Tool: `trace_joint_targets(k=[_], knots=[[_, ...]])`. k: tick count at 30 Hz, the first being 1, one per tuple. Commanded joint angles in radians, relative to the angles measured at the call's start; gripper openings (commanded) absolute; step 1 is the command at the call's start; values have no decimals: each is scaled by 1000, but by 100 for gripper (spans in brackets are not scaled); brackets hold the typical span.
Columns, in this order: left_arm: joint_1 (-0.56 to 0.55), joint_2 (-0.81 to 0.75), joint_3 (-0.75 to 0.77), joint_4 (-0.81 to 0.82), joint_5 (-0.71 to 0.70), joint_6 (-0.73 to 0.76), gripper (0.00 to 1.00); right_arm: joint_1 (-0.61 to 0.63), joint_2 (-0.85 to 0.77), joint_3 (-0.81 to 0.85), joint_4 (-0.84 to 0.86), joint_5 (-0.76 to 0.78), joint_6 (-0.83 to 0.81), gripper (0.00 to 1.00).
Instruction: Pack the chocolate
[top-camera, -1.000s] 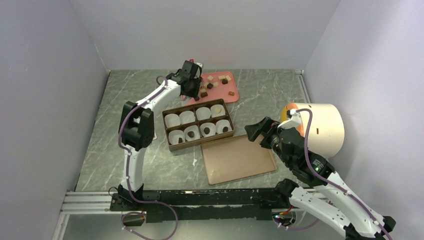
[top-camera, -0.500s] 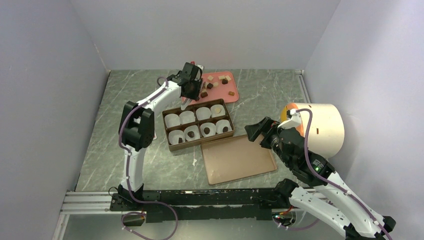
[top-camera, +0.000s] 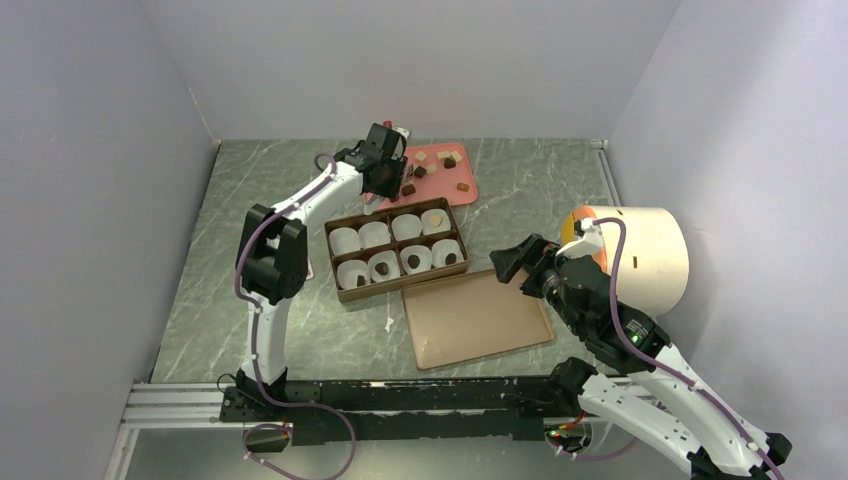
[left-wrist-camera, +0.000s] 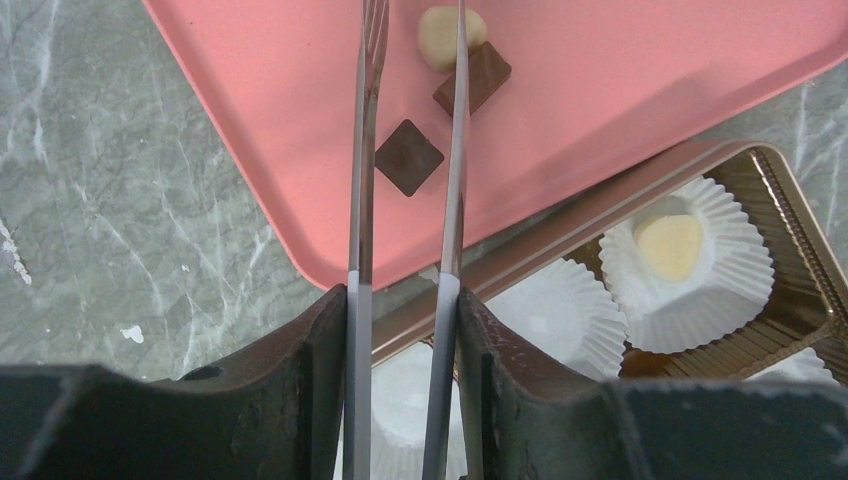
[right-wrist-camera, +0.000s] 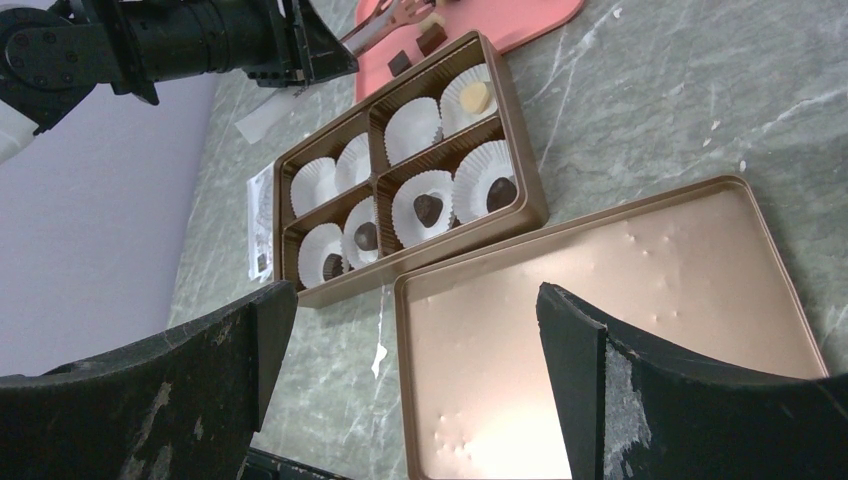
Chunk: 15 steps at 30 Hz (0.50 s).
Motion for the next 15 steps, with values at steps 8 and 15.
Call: trace_joint_targets(k=[8,15], knots=[[-23,-86,-3,14,10,29,45,-2,-6,-4,45,11,-8,96],[-37,-81,-27,9,-6,45,45,-2,-15,-10,44,12,-7,96]])
